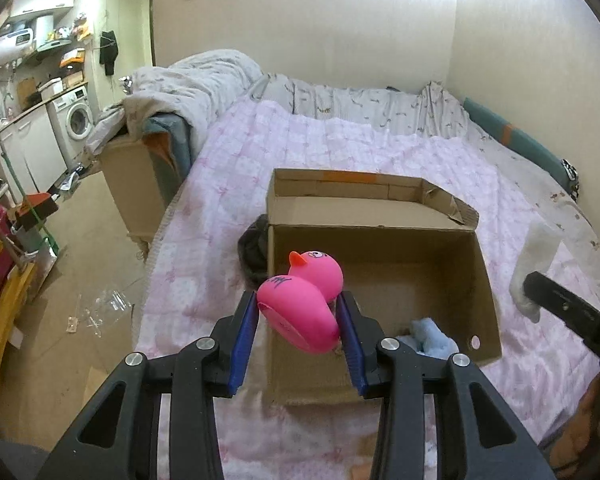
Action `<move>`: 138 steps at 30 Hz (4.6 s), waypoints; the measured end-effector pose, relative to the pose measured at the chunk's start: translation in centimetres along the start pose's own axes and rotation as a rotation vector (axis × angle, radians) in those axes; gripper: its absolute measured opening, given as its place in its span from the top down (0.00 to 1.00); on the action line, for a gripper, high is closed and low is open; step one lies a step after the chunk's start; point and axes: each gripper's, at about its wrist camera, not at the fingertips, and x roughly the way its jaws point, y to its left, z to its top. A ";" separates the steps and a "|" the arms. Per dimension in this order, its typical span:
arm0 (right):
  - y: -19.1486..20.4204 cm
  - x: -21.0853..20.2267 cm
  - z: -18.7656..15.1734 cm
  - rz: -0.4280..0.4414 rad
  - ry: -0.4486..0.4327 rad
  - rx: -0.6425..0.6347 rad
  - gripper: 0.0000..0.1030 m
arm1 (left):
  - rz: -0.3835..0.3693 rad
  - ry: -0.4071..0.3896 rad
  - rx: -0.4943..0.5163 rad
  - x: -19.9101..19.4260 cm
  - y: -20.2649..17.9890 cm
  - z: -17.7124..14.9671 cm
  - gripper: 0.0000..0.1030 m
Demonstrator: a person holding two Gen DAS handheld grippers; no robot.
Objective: Organize soft objects
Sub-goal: 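Carry the duck with the left tool while the right tool carries the white cloth over the box, then open the left tool to drop the duck while the right tool releases the white cloth in the box, then lift both open tools away from the box, then grasp the cream ruffled scrunchie with the left tool while the right tool grasps the clear plastic bag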
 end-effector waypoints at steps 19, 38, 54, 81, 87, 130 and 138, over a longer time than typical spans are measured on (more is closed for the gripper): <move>-5.1 8.5 -3.9 -0.051 0.297 0.155 0.76 | 0.048 0.192 0.082 10.2 -3.1 -1.7 0.65; -6.3 10.3 -4.4 0.002 0.370 0.270 0.76 | 0.037 0.263 0.126 11.7 -4.4 -3.7 0.64; -5.9 10.5 -4.4 -0.010 0.363 0.238 0.76 | 0.050 0.269 0.116 11.3 -4.1 -4.1 0.64; -5.7 8.3 -3.2 -0.047 0.248 0.238 0.26 | 0.042 0.218 0.060 9.0 -3.1 -3.2 0.34; -5.4 6.6 -3.4 -0.061 0.233 0.232 0.26 | 0.030 0.201 0.049 7.3 -2.4 -3.3 0.34; -4.6 3.3 -11.5 -0.250 0.373 0.272 0.26 | 0.024 0.270 -0.077 2.8 3.8 -10.9 0.34; -5.2 6.0 -13.2 -0.254 0.512 0.283 0.26 | 0.014 0.293 -0.079 3.5 3.5 -11.1 0.34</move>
